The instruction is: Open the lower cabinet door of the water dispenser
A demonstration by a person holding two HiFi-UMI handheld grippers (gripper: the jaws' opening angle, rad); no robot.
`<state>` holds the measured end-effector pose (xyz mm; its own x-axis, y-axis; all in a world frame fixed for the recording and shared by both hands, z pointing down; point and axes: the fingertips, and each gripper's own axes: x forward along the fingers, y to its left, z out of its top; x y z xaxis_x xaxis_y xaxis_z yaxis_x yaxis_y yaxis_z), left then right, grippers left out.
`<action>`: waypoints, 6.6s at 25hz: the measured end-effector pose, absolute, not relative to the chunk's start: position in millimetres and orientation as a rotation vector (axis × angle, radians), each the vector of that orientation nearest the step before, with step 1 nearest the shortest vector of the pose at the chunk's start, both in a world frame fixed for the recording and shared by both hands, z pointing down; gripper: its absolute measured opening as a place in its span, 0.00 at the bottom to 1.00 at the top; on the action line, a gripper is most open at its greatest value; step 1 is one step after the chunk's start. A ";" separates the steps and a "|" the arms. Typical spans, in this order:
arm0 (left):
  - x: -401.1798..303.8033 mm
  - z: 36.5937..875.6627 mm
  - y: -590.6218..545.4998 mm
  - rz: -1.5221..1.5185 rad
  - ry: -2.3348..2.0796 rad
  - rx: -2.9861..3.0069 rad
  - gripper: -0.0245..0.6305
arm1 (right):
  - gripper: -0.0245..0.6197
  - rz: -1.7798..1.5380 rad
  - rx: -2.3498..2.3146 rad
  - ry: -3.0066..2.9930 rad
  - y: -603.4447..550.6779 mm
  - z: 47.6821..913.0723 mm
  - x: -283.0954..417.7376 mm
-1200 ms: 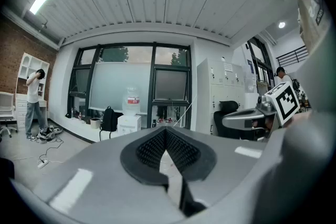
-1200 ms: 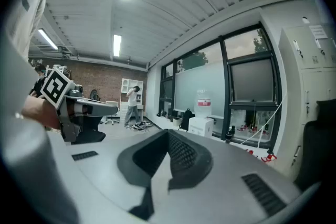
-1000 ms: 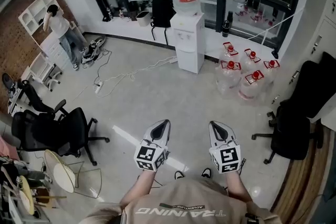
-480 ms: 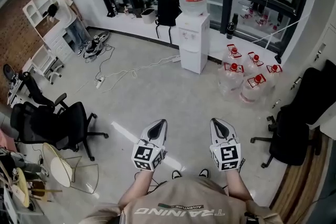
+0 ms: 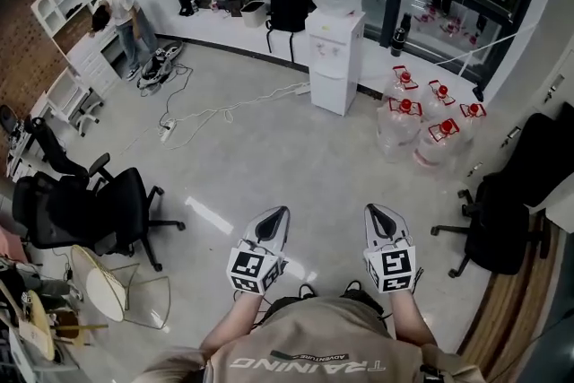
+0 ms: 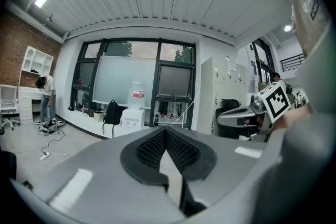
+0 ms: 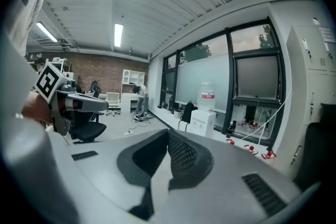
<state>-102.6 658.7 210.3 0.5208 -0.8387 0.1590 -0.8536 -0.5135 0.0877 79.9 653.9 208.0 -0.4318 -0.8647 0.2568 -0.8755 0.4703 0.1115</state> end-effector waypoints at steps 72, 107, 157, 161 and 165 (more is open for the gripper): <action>-96.9 254.8 35.9 0.259 -1.233 2.694 0.04 | 0.05 0.369 1.711 -2.295 72.1 306.8 95.9; -87.4 248.8 -270.4 0.238 -0.915 2.872 0.04 | 0.05 0.285 1.932 -2.157 -226.7 264.1 70.2; -44.4 332.8 -182.8 0.317 -1.136 2.793 0.04 | 0.05 0.366 1.659 -2.138 -83.6 388.1 122.4; -28.0 391.2 -191.7 0.340 -1.176 2.780 0.04 | 0.05 0.398 1.682 -2.150 -94.4 439.3 133.4; -22.6 469.4 -220.4 0.329 -1.246 2.729 0.04 | 0.05 0.412 1.732 -2.162 -124.9 510.8 141.6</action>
